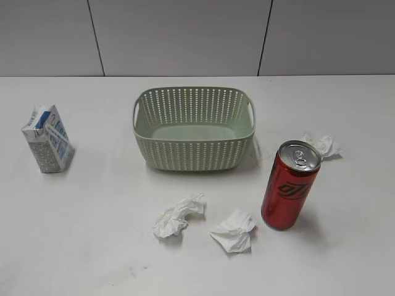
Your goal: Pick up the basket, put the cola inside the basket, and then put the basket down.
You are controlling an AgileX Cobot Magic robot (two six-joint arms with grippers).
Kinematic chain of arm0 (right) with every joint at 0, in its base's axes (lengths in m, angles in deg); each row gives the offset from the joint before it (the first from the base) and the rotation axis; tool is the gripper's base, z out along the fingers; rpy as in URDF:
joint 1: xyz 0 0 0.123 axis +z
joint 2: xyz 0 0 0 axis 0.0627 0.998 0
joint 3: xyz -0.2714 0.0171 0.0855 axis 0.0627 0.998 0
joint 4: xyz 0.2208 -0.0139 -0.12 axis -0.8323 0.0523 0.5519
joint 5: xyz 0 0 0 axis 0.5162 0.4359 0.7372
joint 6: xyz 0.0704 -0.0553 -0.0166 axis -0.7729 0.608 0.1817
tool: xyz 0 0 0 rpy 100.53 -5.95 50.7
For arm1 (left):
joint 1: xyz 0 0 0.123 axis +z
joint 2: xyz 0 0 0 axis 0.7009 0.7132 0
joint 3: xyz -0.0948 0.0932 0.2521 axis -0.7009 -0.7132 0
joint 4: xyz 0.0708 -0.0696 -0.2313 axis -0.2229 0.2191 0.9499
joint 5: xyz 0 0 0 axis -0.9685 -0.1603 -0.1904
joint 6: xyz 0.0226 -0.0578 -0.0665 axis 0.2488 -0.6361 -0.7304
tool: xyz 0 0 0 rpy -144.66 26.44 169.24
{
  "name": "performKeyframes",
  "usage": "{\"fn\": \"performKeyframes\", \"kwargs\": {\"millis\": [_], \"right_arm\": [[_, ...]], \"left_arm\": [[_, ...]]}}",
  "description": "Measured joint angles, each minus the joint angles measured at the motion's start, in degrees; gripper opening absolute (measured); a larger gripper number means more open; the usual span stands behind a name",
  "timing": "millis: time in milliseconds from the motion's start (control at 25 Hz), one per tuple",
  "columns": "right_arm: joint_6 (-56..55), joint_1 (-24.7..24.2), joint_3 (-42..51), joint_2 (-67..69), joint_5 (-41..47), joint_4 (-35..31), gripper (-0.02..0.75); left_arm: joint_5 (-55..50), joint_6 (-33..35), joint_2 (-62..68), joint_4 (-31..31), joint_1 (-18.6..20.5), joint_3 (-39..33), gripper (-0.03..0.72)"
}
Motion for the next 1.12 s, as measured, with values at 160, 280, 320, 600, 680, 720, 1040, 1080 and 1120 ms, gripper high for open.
{"fn": "performKeyframes", "kwargs": {"millis": [160, 280, 320, 600, 680, 720, 1040, 1080, 1120], "right_arm": [[0.0, 0.0, 0.0, 0.0, 0.0, 0.0, 0.585], [0.0, 0.0, 0.0, 0.0, 0.0, 0.0, 0.585], [0.0, 0.0, 0.0, 0.0, 0.0, 0.0, 0.585], [0.0, 0.0, 0.0, 0.0, 0.0, 0.0, 0.585], [0.0, 0.0, 0.0, 0.0, 0.0, 0.0, 0.585], [0.0, 0.0, 0.0, 0.0, 0.0, 0.0, 0.585], [0.0, 0.0, 0.0, 0.0, 0.0, 0.0, 0.585], [0.0, 0.0, 0.0, 0.0, 0.0, 0.0, 0.585], [0.0, 0.0, 0.0, 0.0, 0.0, 0.0, 0.585]], "left_arm": [[0.5, 0.0, 12.8, 1.9, 0.0, 6.8, 0.504], [0.6, 0.0, 22.9, 2.9, 0.0, 12.8, 0.504], [0.6, 0.0, 26.5, 3.7, 0.0, 14.5, 0.504], [-3.3, 1.3, 49.4, 9.6, -0.1, 29.5, 0.504], [-7.0, 2.2, 55.7, 11.1, -1.1, 34.4, 0.504], [-8.9, 2.5, 59.0, 11.4, -1.9, 36.4, 0.505], [-14.0, 2.8, 81.3, 8.9, -10.9, 52.8, 0.605], [-14.1, 2.5, 83.5, 8.5, -11.9, 54.6, 0.608], [-14.4, 1.9, 86.0, 8.0, -12.7, 56.3, 0.610]]}}
